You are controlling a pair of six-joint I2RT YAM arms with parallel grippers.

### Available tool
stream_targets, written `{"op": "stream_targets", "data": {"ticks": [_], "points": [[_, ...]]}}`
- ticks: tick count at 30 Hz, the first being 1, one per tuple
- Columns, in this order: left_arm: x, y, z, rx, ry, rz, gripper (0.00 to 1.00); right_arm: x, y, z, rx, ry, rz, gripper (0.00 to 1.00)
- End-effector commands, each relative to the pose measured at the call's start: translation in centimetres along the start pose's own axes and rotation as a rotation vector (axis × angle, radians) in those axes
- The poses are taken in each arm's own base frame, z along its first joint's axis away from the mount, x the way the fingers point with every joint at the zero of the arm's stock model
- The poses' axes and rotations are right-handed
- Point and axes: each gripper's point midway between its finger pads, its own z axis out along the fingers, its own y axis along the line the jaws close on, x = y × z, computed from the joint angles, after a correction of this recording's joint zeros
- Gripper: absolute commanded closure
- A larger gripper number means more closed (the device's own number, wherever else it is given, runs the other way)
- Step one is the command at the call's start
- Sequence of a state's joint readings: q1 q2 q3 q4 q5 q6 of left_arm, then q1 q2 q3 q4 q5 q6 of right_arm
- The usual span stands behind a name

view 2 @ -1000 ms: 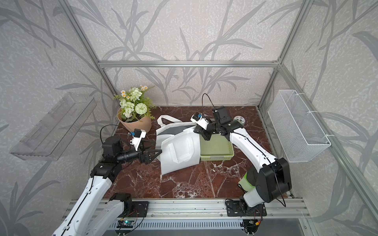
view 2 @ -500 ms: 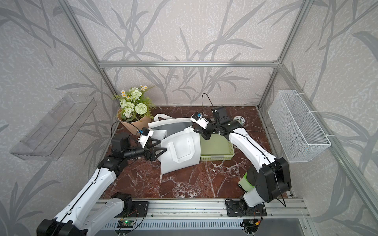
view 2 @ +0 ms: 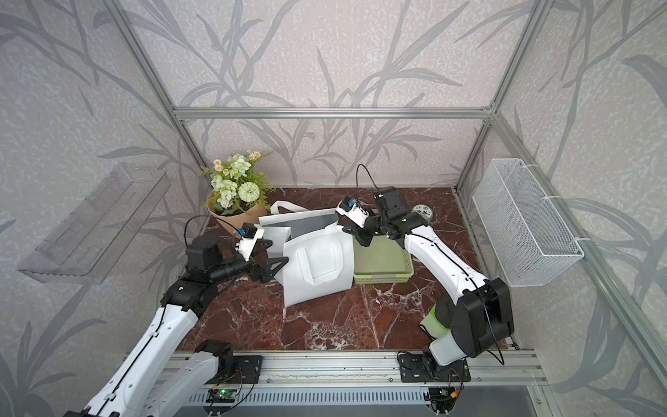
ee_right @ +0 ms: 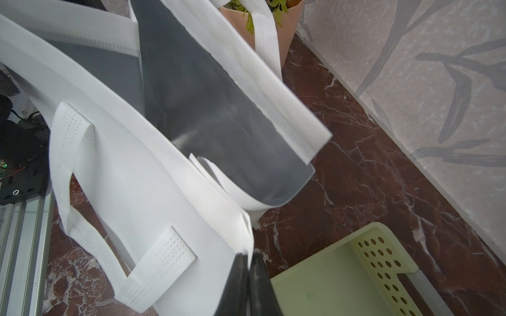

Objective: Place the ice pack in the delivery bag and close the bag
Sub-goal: Close the delivery bag at the center of the board.

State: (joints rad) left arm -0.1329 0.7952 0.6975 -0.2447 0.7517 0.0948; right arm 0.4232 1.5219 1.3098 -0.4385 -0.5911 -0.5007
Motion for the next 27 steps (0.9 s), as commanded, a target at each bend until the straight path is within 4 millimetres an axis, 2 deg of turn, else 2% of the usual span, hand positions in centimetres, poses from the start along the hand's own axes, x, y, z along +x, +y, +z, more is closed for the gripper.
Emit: {"op": "stream_targets", "data": {"ticks": [1,10,17,27], "points": [[1.1,0.8,-0.8,-0.056,0.028,-0.034,0.02,-0.9,0.1,-0.3,0.015,-0.011,-0.02,0.94],[0.9,2.2,-1.4,-0.041,0.013,-0.121,0.0,-2.0,0.6,0.6,0.012,-0.015,-0.042,0.94],[0.8,4.1,-3.1,-0.103,-0.042,-0.138,0.0,-1.8,0.4,0.8,0.04,0.005,-0.043,0.94],[-0.4,5.7,-2.2,-0.053,-0.139,-0.165,0.0,-1.7,0.2,0.9,0.051,0.017,-0.029,0.94]]}}
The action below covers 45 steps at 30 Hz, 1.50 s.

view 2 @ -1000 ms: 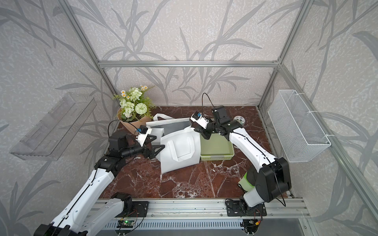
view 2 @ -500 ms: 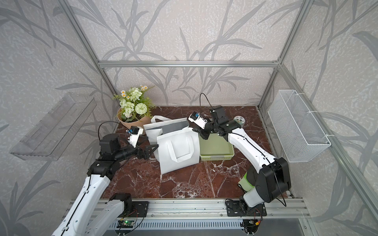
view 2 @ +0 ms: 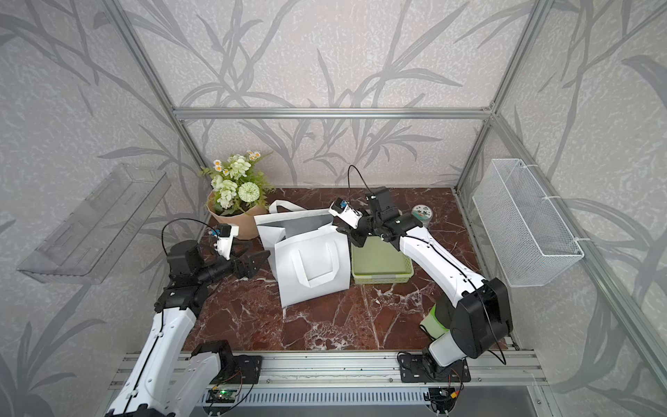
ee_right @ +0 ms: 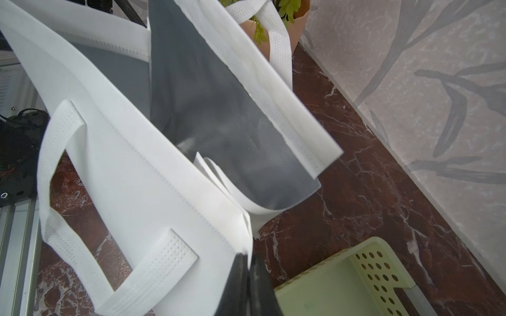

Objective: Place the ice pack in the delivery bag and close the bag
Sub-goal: Close the delivery bag at the center of the board.

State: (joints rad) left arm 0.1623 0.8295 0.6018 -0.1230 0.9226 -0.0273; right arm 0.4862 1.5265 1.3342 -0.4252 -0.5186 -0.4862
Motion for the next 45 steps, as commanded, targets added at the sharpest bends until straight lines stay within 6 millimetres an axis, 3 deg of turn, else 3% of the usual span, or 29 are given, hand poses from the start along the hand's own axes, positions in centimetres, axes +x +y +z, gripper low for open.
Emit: {"op": "stream_targets", "data": {"ticks": [1,8,12,20,26,32,45], "points": [[-2.2,-0.8,0.1,0.064,-0.061,0.053,0.0,-0.2,-0.8,0.1,0.03,0.015,0.01,0.94],[-3.8,0.7,1.7,0.093,-0.068,0.045,0.0,-0.2,-0.8,0.2,0.033,0.019,0.003,0.94],[-4.3,0.5,2.1,0.14,-0.068,0.032,0.0,-0.2,-0.9,0.2,0.035,0.017,0.003,0.94],[-3.2,-2.8,1.7,0.254,-0.043,-0.009,0.08,0.4,-1.9,0.4,0.083,0.06,0.019,0.94],[-2.0,-4.8,2.0,0.299,-0.012,-0.035,0.06,0.4,-2.0,1.0,0.087,0.081,0.016,0.94],[-1.3,-6.1,2.6,0.318,0.012,-0.042,0.0,0.2,-2.0,1.7,0.101,0.09,0.012,0.94],[-0.1,-7.9,1.4,0.345,0.028,-0.057,0.0,0.4,-2.8,2.3,0.167,0.142,0.016,0.94]]}}
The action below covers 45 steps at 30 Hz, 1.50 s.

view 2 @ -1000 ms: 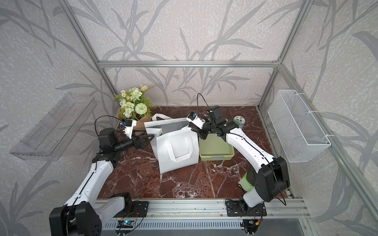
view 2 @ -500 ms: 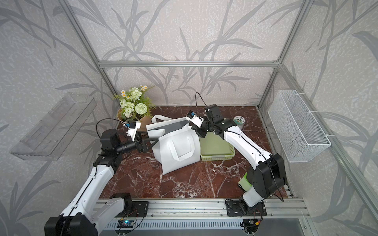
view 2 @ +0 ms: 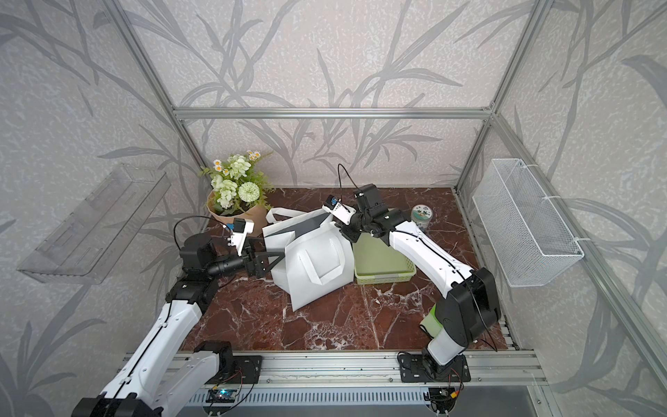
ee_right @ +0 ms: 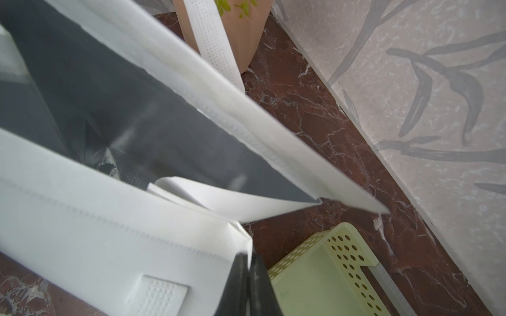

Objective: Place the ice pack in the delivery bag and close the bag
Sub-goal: Close the delivery bag at the center of the board.

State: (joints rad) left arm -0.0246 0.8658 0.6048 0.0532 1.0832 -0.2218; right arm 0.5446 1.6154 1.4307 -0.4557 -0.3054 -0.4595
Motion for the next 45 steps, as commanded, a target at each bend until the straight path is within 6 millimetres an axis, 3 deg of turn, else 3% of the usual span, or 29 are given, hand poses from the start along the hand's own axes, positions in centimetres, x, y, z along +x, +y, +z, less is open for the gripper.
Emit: {"op": "stream_targets", "data": {"ticks": [1,16,26,29,35,42,45], "points": [[1.0,-0.4,-0.2,0.007,0.015,-0.02,0.0,0.2,-0.6,0.4,0.032,0.037,0.015,0.94],[1.2,-0.7,1.3,0.017,0.049,-0.002,0.0,-0.4,0.1,1.0,0.027,0.047,0.002,0.94],[0.9,-0.2,2.8,-0.077,0.08,0.097,0.0,-0.9,0.2,1.1,0.035,0.04,0.001,0.94],[0.8,0.0,3.6,-0.089,0.101,0.124,0.07,-1.2,0.2,1.0,0.036,0.032,0.004,0.94],[0.7,1.0,4.7,-0.13,0.125,0.121,0.37,-1.8,-0.1,0.6,0.051,0.01,0.007,0.89],[1.2,2.0,4.3,-0.193,0.145,0.12,0.62,-1.9,-0.1,-1.7,0.029,-0.077,-0.026,0.61],[1.7,2.2,3.9,-0.217,0.149,0.121,0.72,-1.7,-0.1,-3.8,-0.063,-0.183,-0.001,0.43]]}}
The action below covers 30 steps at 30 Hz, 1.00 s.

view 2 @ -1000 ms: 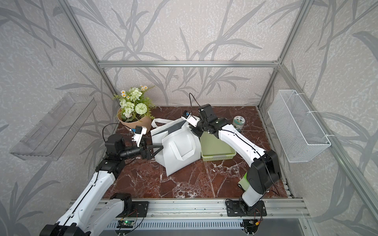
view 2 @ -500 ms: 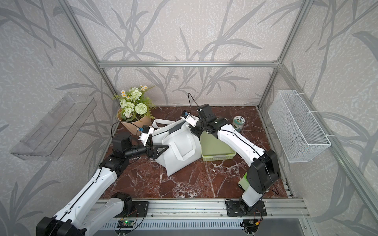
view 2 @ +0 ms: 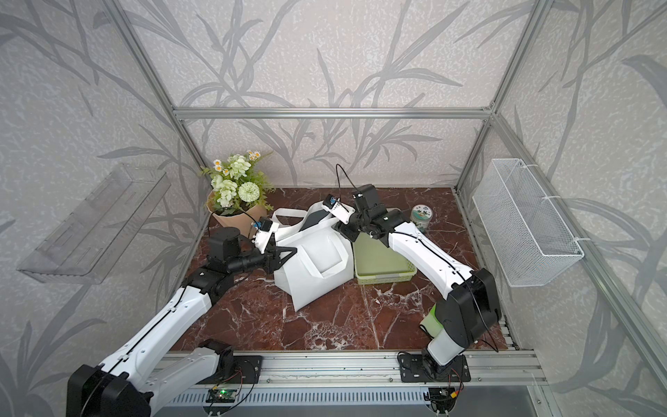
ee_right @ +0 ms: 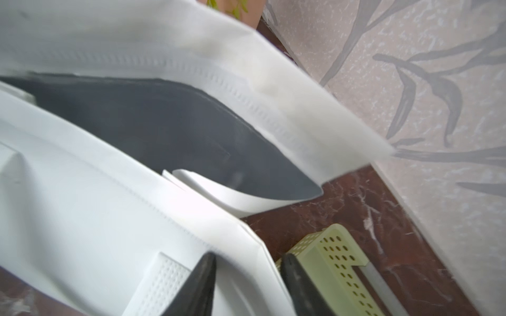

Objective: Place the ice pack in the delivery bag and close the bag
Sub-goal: Close the delivery bag at the center of the board.

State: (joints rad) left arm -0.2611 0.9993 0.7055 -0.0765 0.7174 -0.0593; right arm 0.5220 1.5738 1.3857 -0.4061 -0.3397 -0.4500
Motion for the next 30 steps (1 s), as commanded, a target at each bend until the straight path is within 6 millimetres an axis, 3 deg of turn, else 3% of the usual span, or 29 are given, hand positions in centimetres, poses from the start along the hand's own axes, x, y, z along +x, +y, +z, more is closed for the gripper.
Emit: {"op": "stream_targets", "data": {"ticks": [1,5,8,19,30], "points": [[-0.1,0.5,-0.6,-0.054,-0.004,0.024,0.75,-1.5,0.4,-3.4,-0.105,-0.17,-0.009,0.36],[0.1,0.5,-1.0,-0.066,-0.012,0.036,0.84,-1.4,0.4,-4.6,-0.201,-0.306,0.01,0.12],[-0.1,0.5,-1.3,-0.059,-0.023,0.048,0.88,-1.5,0.5,-4.0,-0.258,-0.342,0.006,0.05],[-1.2,0.8,-2.6,0.036,-0.076,0.023,0.93,-3.0,-1.3,0.6,-0.357,-0.444,-0.027,0.0],[-1.2,1.7,-3.1,0.064,-0.066,0.009,0.99,-5.0,-0.8,4.4,-0.465,-0.49,-0.05,0.01]]}}
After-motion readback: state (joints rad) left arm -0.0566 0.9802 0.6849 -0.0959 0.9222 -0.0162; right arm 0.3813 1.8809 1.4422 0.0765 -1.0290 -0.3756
